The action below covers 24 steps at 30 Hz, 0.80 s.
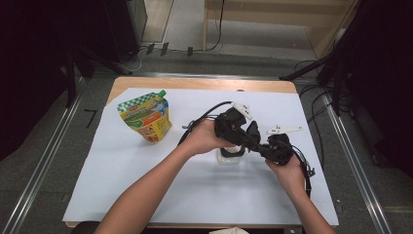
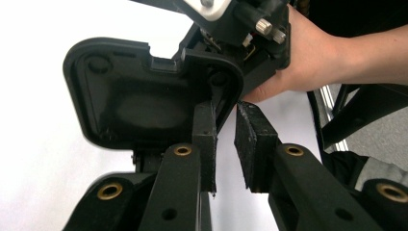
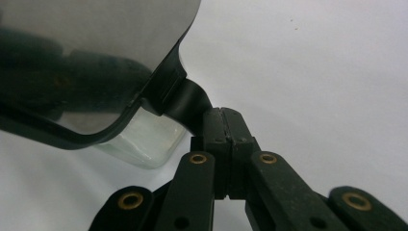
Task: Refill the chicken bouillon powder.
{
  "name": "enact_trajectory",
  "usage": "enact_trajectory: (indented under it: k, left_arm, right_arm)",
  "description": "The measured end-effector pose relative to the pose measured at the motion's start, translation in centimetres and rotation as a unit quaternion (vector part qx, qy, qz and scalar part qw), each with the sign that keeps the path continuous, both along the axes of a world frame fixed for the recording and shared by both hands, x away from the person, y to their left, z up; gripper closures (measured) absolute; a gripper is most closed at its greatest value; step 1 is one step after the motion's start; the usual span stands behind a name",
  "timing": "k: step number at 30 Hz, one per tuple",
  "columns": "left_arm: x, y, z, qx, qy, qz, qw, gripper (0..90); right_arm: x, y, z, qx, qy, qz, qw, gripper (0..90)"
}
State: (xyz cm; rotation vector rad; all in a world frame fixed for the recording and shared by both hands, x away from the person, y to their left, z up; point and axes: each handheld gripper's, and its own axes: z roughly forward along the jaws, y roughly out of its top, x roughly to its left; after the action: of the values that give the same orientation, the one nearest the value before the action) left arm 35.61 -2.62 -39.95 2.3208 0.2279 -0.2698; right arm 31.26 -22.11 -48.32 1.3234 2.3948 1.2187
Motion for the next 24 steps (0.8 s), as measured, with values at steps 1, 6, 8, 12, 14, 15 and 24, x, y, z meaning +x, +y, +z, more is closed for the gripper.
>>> enact_trajectory:
  k: [1,6,8,12,14,15,24]
  left_arm:
    - [0.0,0.0,0.0,0.0,0.002,0.0,1.0,78.9]
    - [0.1,0.5,0.0,-0.003,0.011,0.008,0.9999,77.6]
    - [0.0,0.9,0.1,-0.004,0.01,0.014,0.9998,76.4]
    - [-0.3,1.8,0.3,-0.005,0.014,0.02,0.9997,71.3]
    - [-0.4,2.3,0.4,-0.004,0.015,0.029,0.9995,66.0]
    - [-0.4,2.6,0.5,-0.004,0.017,0.031,0.9994,63.9]
    - [-1.0,5.8,0.6,-0.007,0.021,0.064,0.9977,52.3]
  right_arm:
    - [0.0,0.0,0.0,0.002,0.002,0.002,1.0,90.0]
    - [-0.2,0.1,0.0,0.001,-0.005,0.004,1.0,90.0]
    - [-0.3,-0.2,0.1,0.009,-0.006,0.001,0.9999,90.0]
    - [-1.0,-0.9,0.5,0.022,-0.007,0.001,0.9997,89.8]
    - [-1.6,-1.1,0.8,0.023,-0.013,0.003,0.9996,88.1]
    - [-2.0,-1.1,0.9,0.024,-0.016,0.001,0.9996,86.8]
    - [-4.2,-1.1,1.5,0.059,-0.009,0.013,0.9981,69.5]
